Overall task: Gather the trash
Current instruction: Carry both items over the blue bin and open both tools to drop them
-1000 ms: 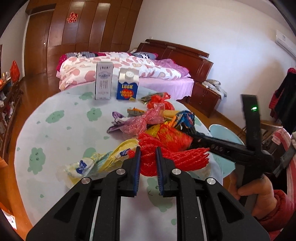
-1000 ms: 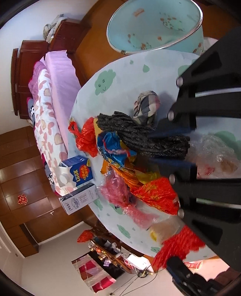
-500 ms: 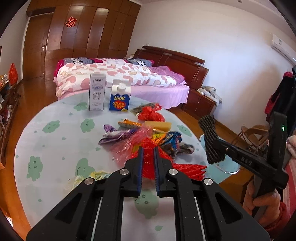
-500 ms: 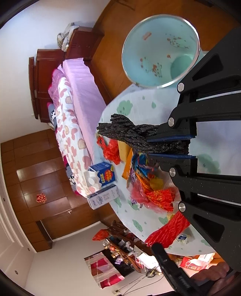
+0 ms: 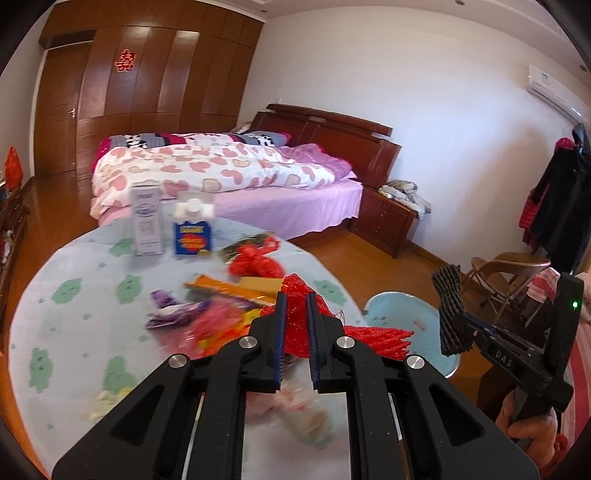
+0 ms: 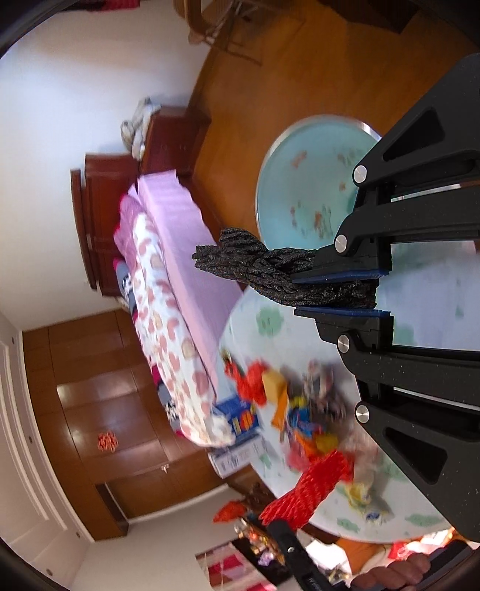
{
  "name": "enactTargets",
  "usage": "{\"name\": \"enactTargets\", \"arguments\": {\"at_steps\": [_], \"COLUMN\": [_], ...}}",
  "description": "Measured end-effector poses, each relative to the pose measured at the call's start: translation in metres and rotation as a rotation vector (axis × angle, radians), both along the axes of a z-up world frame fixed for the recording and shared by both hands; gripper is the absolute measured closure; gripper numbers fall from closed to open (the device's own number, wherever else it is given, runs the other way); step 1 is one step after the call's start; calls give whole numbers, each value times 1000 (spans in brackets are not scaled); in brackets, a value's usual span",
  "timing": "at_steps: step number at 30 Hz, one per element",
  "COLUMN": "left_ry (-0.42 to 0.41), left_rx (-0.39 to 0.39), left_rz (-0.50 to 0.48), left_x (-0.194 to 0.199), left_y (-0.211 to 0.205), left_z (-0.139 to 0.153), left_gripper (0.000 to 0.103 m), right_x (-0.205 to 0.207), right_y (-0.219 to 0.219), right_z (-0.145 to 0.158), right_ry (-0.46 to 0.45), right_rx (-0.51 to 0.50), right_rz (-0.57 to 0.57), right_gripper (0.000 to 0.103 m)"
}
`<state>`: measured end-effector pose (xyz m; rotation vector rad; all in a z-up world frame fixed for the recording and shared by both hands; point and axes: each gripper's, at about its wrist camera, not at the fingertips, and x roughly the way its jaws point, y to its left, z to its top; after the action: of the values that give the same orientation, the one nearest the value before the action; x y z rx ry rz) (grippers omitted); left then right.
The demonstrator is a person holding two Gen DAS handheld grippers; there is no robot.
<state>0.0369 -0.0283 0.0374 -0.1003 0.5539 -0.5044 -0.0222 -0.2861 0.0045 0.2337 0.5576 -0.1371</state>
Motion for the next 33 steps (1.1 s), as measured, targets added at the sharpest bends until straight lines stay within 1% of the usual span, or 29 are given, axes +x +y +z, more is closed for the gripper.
{"name": "enactTargets", "arguments": {"at_steps": [4,6,11,14,19,24,25,26,27,29,30,31,32,33], "left_ry": [2,2,16,22,49,90,90,89,85,76,73,70,71,71], "left_rx": [10,25,62,79,111,153,168,177,188,205,210,214,215,216], "left_rz": [-42,-59,-106,-144,-192,-211,-208,-206,-207,-192,-183,-166,-152,-140], "left_x": [7,11,19,24,37,49,50,49,49,49,48,49,49,48], "left_y": [-40,-60,-110,-141,-190,-219,-223,-224,-224,-222,-219,-214,-209,-204], "left_z": [-4,-7,-21,-29,-47,-65,-67,-68,-68,-67,-66,-65,-64,-62], "left_gripper": [93,93,93,93,93,91,89,82,79,67,64,56,52,50], "right_x": [-5,-6,-6,-3,0,0,1,0,-1,-1,-2,-4,-6,-7], "right_y": [-23,-34,-60,-72,-82,-93,-93,-93,-93,-95,-95,-96,-96,-97], "right_z": [-4,-9,-31,-43,-61,-72,-73,-73,-73,-70,-69,-67,-65,-63], "right_ry": [15,29,84,123,164,191,191,189,185,174,169,162,154,147], "right_rx": [-43,-42,-34,-11,-3,42,46,51,54,48,48,50,51,52], "right_rz": [-67,-91,-155,-165,-175,-183,-190,-192,-195,-209,-215,-224,-235,-242], "right_gripper": [90,90,90,90,90,89,84,78,76,75,75,72,69,67]}}
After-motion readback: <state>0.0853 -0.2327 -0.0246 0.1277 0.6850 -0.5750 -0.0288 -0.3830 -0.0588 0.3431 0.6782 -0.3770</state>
